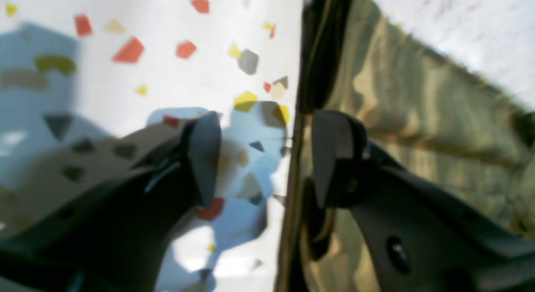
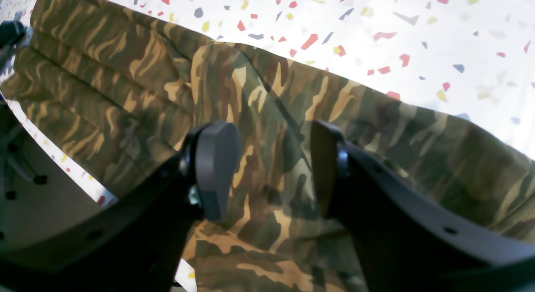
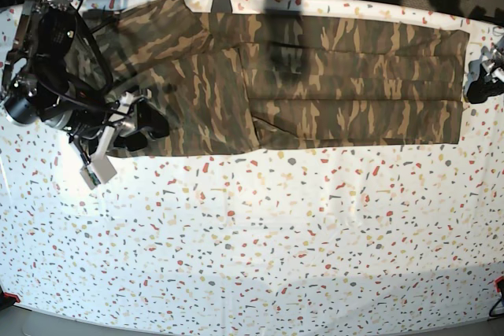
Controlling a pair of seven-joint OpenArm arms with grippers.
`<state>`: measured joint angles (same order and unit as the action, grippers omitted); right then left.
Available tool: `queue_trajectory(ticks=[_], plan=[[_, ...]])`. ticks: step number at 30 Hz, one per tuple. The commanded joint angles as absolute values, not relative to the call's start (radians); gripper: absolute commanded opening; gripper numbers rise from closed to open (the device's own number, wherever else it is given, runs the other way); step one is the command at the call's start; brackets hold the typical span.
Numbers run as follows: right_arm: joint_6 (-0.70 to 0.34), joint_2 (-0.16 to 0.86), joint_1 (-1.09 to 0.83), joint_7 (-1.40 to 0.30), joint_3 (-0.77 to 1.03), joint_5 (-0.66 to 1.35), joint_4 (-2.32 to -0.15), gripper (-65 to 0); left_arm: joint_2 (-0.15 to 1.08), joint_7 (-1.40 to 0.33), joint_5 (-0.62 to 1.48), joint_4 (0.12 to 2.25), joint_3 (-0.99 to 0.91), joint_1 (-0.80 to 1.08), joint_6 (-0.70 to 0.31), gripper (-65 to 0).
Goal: Fold the T-shirt properly
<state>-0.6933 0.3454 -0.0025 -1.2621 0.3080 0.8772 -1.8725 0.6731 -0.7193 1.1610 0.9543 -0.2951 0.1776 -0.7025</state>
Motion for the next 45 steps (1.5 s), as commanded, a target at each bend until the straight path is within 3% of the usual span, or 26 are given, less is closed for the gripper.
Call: queue_trajectory(ticks=[1,12,24,30,37,40,41,45], plan=[[-0.698,0.357,0.013,-1.25,0.314,0.9,-1.889,-34.2,0.679,-0.786,1.187,0.942,-0.296,0.181,-0.698,-31.0],[-0.698,0.357,0.013,-1.248,0.314,0.9,-1.889,-34.2,0.534,-0.801,1.247,0.943,-0.296,0.179,-0.698,-31.0],[-0.698,0.357,0.014,-1.245,0.314,0.901,-1.889,-34.2,0.49,-0.813,1.247,0.943,-0.296,0.183,-0.698,-31.2],[-0.698,0.357,0.013,-1.244,0.314,0.9,-1.889,-34.2,0.442,-0.811,1.195,0.943,-0.296,0.183,-0.698,-45.7],[-0.698,0.357,0.013,-1.243,0.314,0.9,-1.889,-34.2,0.432,-0.721,1.145,0.943,-0.296,0.182,-0.698,-48.0],[-0.698,0.357,0.014,-1.242,0.314,0.9,-1.889,-34.2,0.428,-0.718,1.144,0.943,-0.296,0.183,-0.698,-63.2],[-0.698,0.357,0.014,-1.242,0.314,0.9,-1.889,-34.2,0.427,-0.717,1.142,0.943,-0.296,0.183,-0.698,-65.0],[-0.698,0.357,0.014,-1.242,0.314,0.901,-1.889,-34.2,0.427,-0.716,1.142,0.943,-0.296,0.183,-0.698,-65.0]])
